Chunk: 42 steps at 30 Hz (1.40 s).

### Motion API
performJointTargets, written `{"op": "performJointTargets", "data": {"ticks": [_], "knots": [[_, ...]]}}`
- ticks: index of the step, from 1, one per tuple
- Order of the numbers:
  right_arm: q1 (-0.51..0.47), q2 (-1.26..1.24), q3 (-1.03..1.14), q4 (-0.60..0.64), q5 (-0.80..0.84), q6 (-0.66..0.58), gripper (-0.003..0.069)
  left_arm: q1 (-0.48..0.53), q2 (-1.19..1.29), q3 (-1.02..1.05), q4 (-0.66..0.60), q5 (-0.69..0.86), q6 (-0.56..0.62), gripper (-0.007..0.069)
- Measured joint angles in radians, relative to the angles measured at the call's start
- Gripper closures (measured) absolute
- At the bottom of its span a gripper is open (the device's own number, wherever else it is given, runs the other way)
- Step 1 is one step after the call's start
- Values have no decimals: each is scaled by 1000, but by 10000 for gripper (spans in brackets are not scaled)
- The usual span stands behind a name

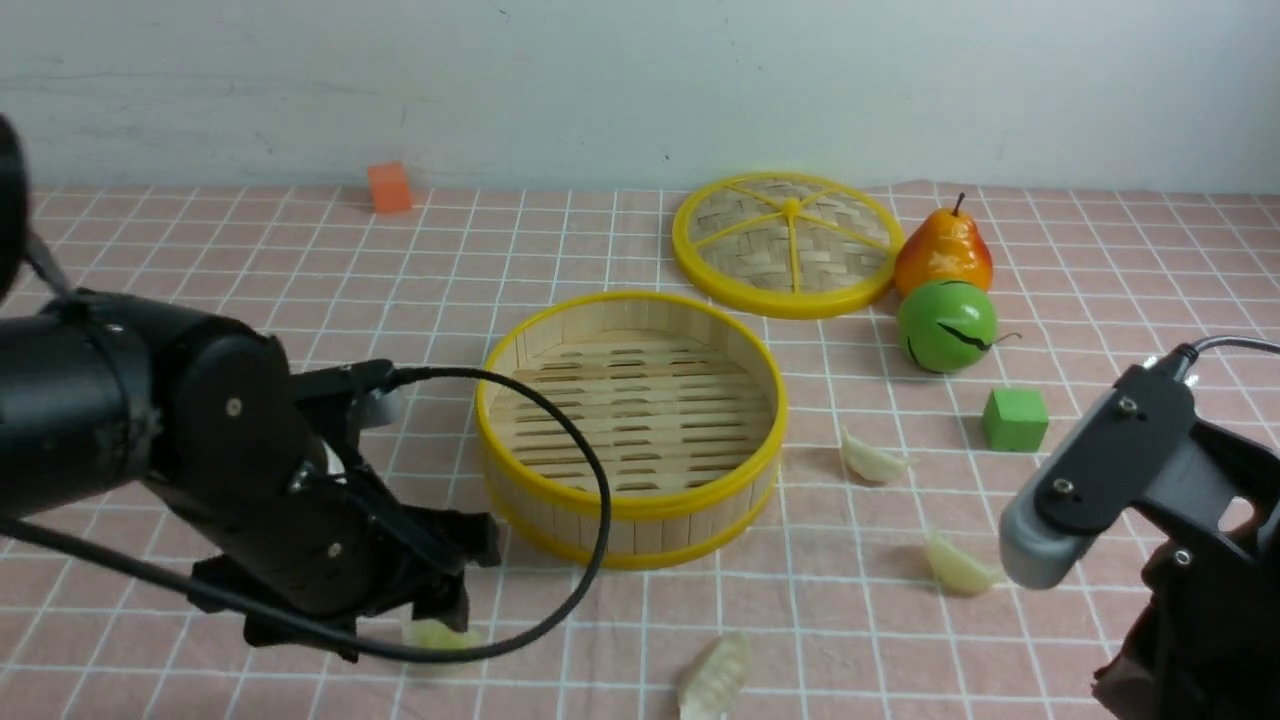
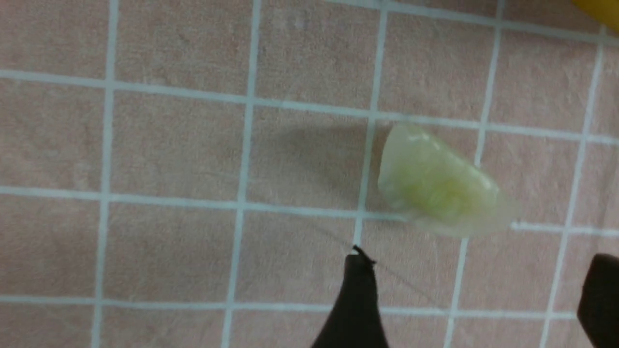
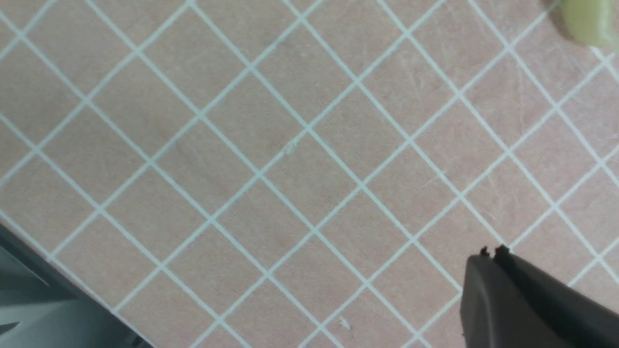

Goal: Put the dumplings into the steamer on the table with the pink tablecloth.
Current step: 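Reach for and grasp a dumpling on the table with the left gripper, then place the dumpling into the bamboo steamer basket with the left gripper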

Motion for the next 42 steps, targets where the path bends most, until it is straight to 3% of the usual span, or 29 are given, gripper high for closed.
{"op": "performJointTargets", "data": {"ticks": [3,8,13,16,18,21,33,42], "knots": [[0,0,0,0,0,1,662,0,59,0,-2,-64,-70,29],[0,0,0,0,-3,1,661,0,138,0,-3,-143,-148,60],[0,0,0,0,-3,1,659,0,177,-7,-2,-179,-176,157],[0,0,0,0,-12,2,655,0,185,-8,-2,-191,-177,307],[0,0,0,1,-18,3,656,0,185,-10,-3,-199,-169,348],[0,0,0,2,-21,4,656,0,185,-10,-3,-200,-161,347],[0,0,0,3,-23,4,648,0,46,-102,-3,-5,70,347],[0,0,0,43,-8,4,645,0,129,-574,-66,193,243,348]]}}
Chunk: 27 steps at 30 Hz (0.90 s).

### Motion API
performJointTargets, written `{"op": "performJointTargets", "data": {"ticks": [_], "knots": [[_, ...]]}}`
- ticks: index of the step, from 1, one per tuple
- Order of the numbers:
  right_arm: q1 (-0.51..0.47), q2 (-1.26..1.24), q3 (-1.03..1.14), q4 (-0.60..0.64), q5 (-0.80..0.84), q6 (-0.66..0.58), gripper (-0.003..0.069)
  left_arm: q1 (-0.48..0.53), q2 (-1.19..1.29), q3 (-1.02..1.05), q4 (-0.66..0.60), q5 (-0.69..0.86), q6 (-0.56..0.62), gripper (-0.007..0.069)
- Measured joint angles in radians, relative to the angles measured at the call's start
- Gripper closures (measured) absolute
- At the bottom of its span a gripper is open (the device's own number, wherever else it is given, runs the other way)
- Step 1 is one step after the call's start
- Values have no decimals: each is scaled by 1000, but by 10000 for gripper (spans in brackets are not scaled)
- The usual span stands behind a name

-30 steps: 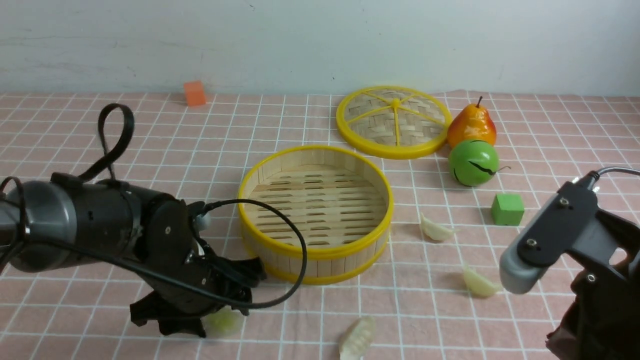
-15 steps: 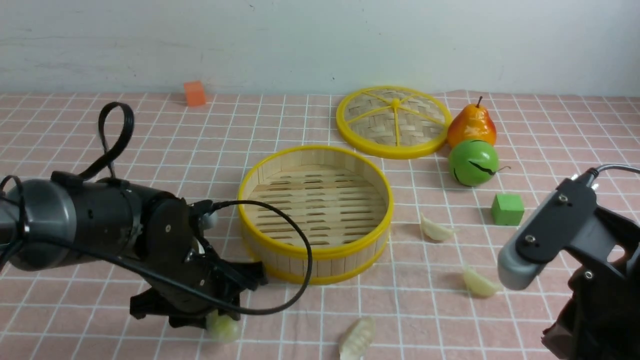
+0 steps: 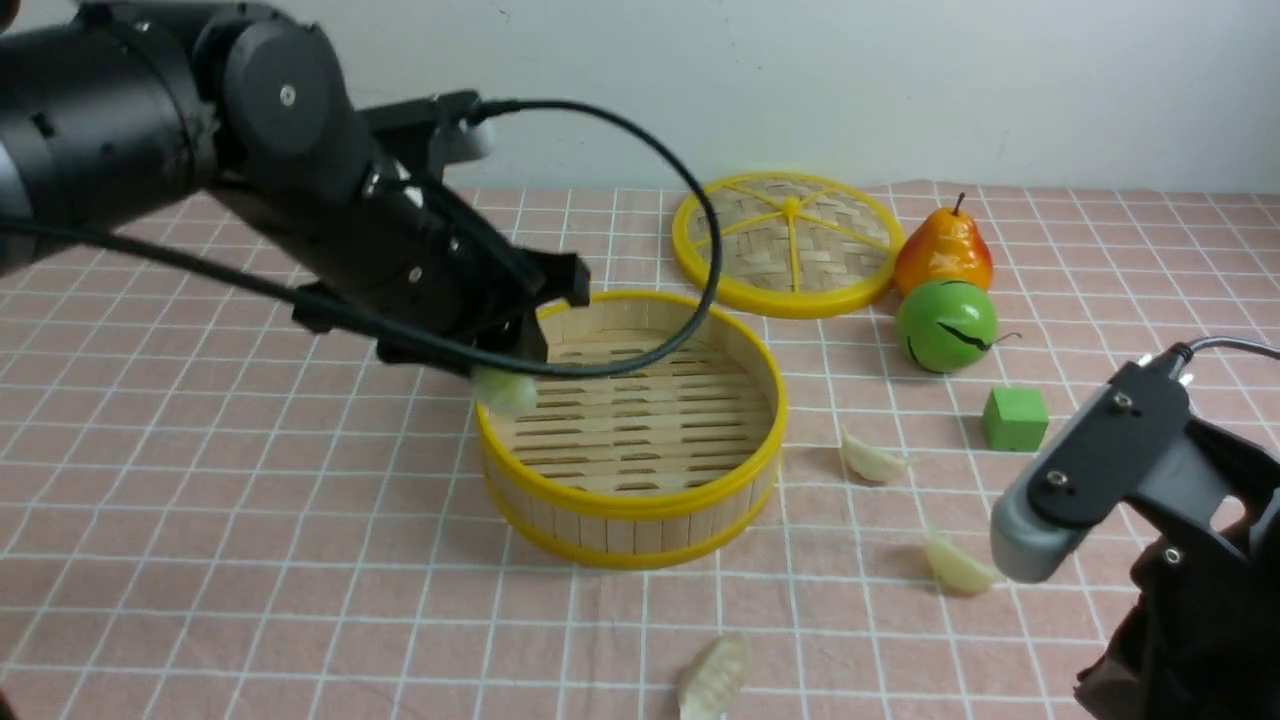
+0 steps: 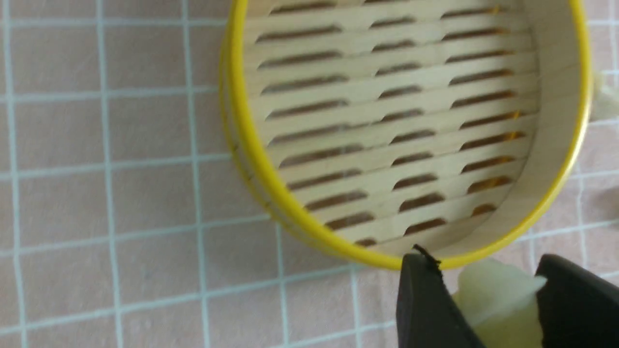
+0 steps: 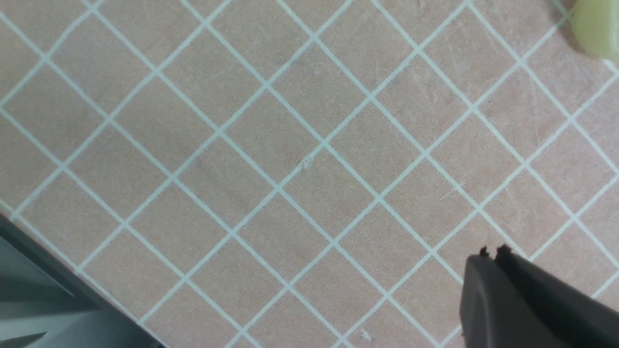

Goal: Put the dumplings into the steamer on the table with the pink tablecloth.
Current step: 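Place the dumpling into the bamboo steamer basket with the left gripper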

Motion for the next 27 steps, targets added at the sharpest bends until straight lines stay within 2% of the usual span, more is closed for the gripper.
{"op": "performJointTargets", "data": {"ticks": [5,11,18,21,23,26,27], "knots": [[0,-12,0,7,57,0,638,-1,222,-217,-54,39,70,348],[0,-73,0,9,83,38,633,-3,461,-424,-58,40,104,348],[0,-107,-1,9,84,52,627,-3,608,-540,-36,35,108,347],[0,-107,-1,9,79,52,627,-3,627,-544,-23,32,109,293],[0,-107,-1,3,67,52,627,-3,628,-550,-11,37,109,226],[0,-107,-1,-11,60,52,624,-3,623,-596,6,93,109,138],[0,-107,-1,-14,60,52,624,-3,619,-608,7,113,109,130]]}}
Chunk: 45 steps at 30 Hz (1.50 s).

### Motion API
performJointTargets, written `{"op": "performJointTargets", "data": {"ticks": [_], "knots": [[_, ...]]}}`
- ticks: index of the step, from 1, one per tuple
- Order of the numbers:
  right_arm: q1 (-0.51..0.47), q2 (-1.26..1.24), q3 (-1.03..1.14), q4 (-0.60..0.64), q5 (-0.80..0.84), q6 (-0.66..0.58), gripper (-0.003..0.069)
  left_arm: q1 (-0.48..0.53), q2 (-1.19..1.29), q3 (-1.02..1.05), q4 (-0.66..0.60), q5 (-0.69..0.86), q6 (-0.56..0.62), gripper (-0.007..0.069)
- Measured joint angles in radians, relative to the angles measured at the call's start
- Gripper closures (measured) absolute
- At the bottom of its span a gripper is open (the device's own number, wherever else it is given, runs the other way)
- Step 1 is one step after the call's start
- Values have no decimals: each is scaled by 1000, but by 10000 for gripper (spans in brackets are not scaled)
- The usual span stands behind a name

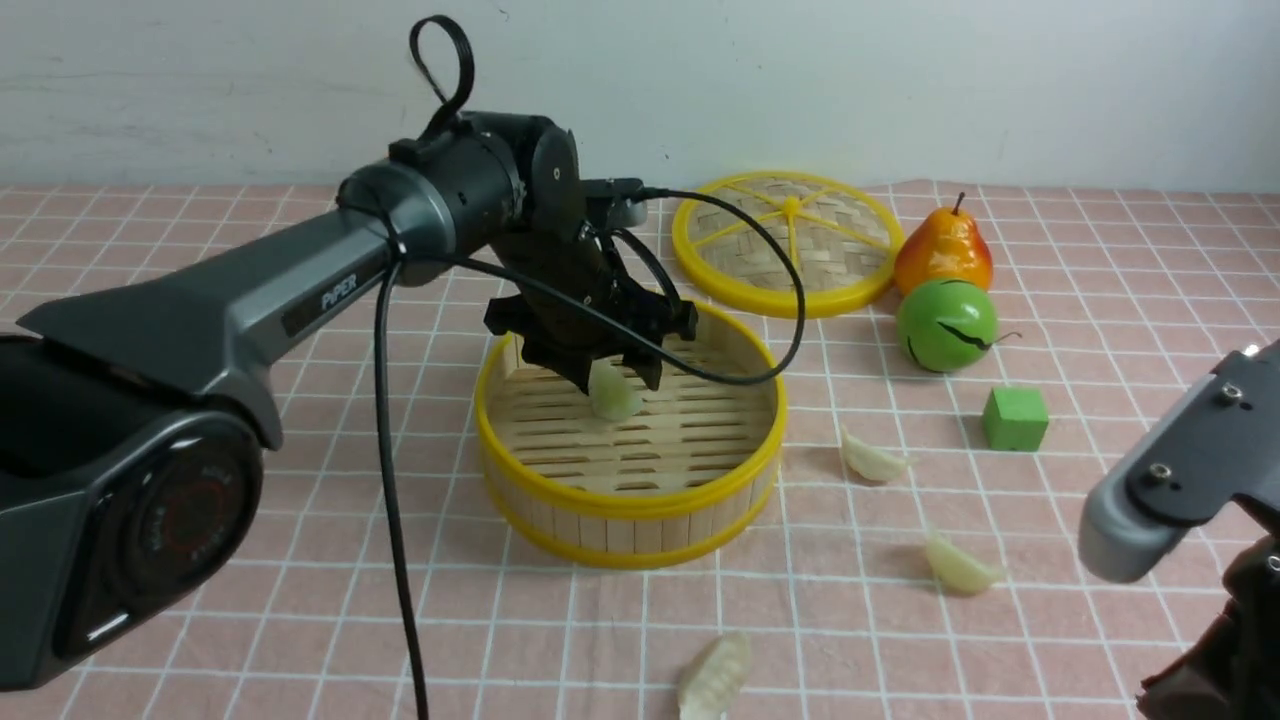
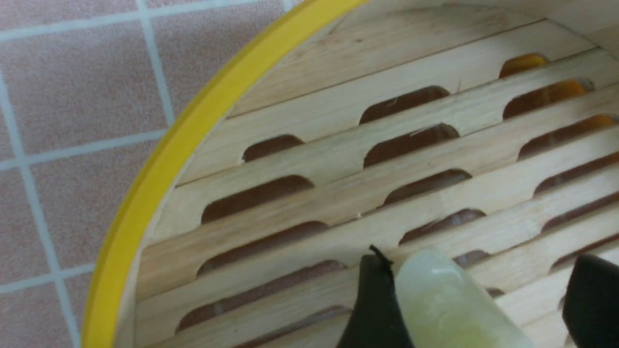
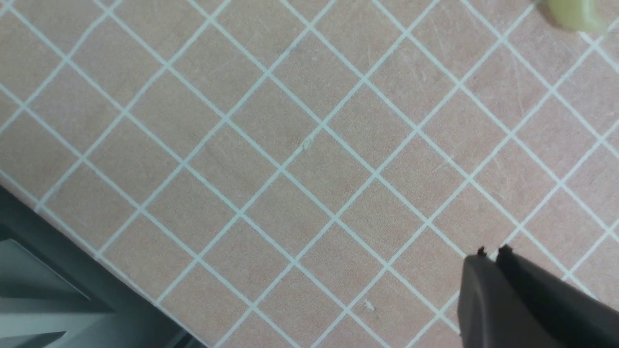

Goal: Put the dumplings into the steamer on the table with the pink tablecloth.
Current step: 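Place the dumpling into the bamboo steamer basket with the left gripper, then reach for and grasp a dumpling on the table with the left gripper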

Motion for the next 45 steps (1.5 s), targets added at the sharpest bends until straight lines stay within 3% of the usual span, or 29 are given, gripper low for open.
{"op": "performJointTargets", "data": {"ticks": [6,11,17,25,40,43,45], "knots": [[0,0,0,-51,-21,15,616,-8,-86,-115,6,228,0,103],[1,-29,0,-109,-59,109,610,-81,-217,-64,33,259,-7,106],[1,-145,0,-149,-53,179,606,-238,-275,90,73,265,6,106],[1,-337,0,-148,-21,183,606,-369,-275,299,112,260,28,106],[1,-406,39,-148,1,184,596,-388,-181,465,127,77,20,114],[1,-406,62,-148,1,184,596,-388,-154,464,131,72,6,146],[1,-406,93,-148,2,184,596,-388,-154,464,138,70,-15,230]]}}
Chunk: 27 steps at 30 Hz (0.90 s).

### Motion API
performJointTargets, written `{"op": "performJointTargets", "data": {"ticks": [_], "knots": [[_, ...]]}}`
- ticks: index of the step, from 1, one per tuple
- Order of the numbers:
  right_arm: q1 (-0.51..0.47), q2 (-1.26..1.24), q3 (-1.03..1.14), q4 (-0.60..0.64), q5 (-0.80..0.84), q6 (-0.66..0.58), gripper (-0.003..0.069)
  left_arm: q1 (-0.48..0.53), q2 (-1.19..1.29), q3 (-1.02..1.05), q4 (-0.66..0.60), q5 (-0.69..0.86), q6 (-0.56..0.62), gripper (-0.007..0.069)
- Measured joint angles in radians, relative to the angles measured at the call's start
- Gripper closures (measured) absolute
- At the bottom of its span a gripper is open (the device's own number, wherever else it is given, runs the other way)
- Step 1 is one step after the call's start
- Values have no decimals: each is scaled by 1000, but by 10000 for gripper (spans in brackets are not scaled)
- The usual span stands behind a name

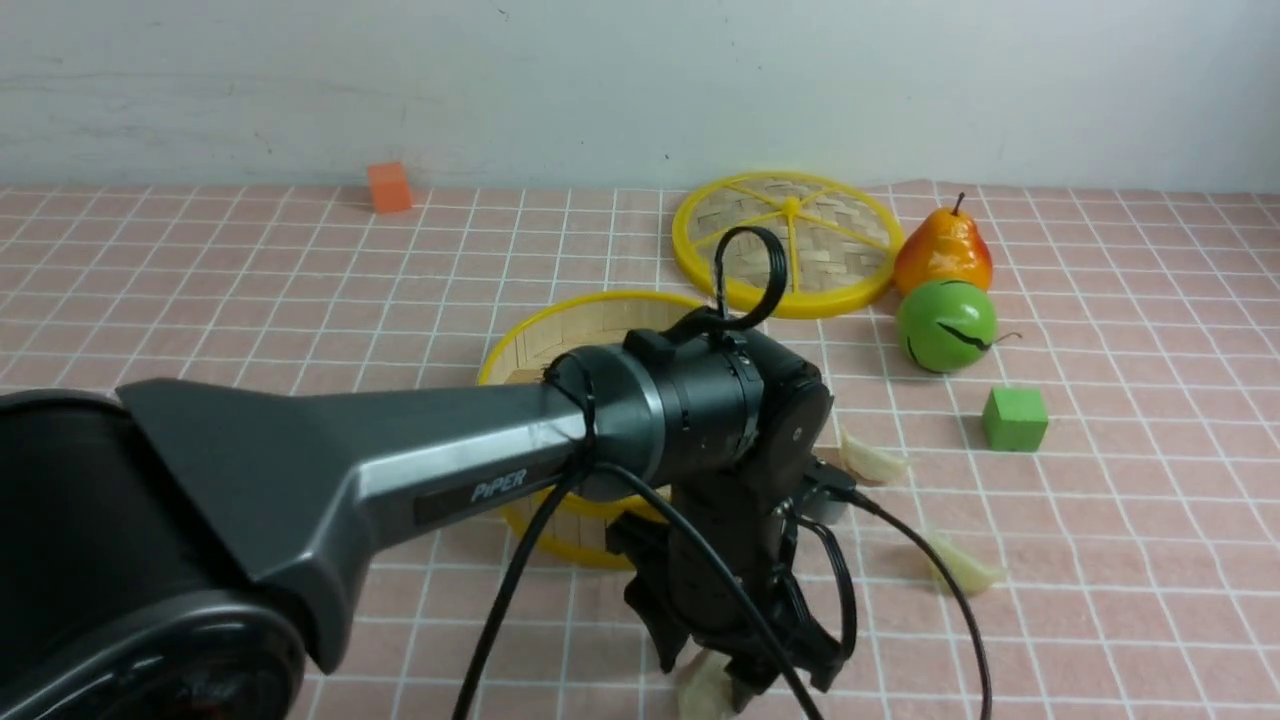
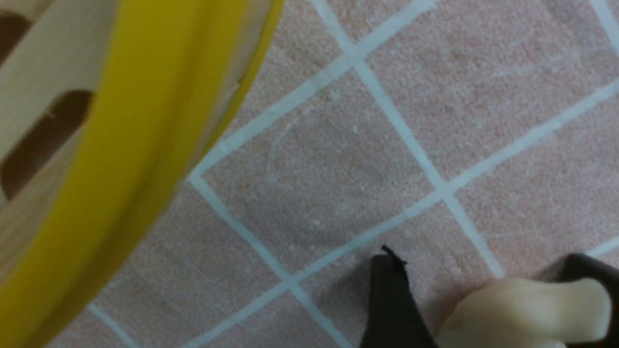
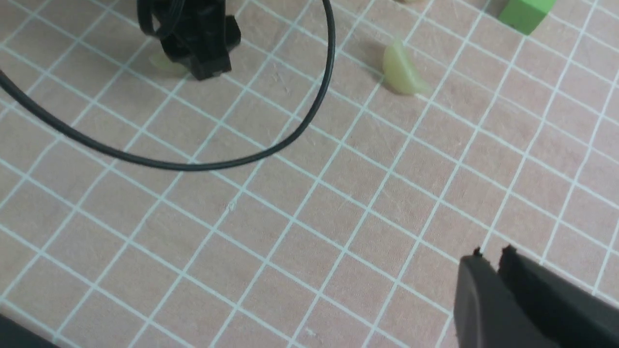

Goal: Put the dumplings into the steamer on the table with the pink tablecloth.
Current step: 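Reach for and grasp a dumpling on the table with the left gripper, then place the dumpling into the bamboo steamer basket with the left gripper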

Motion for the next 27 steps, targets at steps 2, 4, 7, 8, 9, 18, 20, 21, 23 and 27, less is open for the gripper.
{"op": "performJointTargets", "data": {"ticks": [2,4,7,8,9,18,20,21,23,27], "knots": [[0,0,13,0,1,0,596,0,0,-1,1,0,-12,300],[0,0,22,0,4,0,596,0,-2,-4,0,3,-21,416],[0,0,23,0,3,0,590,0,-12,-29,0,46,-26,418],[0,0,23,0,3,0,590,0,-14,-29,0,46,-26,418],[0,0,24,0,0,0,588,5,-38,-62,2,71,-27,418],[0,0,24,0,-28,0,585,143,-125,-275,3,94,-27,418],[0,0,24,0,-34,0,584,214,-121,-296,12,70,-27,418],[0,0,24,0,-39,0,583,243,-120,-299,12,58,-27,418],[0,0,24,5,-51,0,580,297,-109,-300,12,34,-27,418],[0,0,24,32,-63,0,577,373,-59,-300,19,10,-27,418]]}}
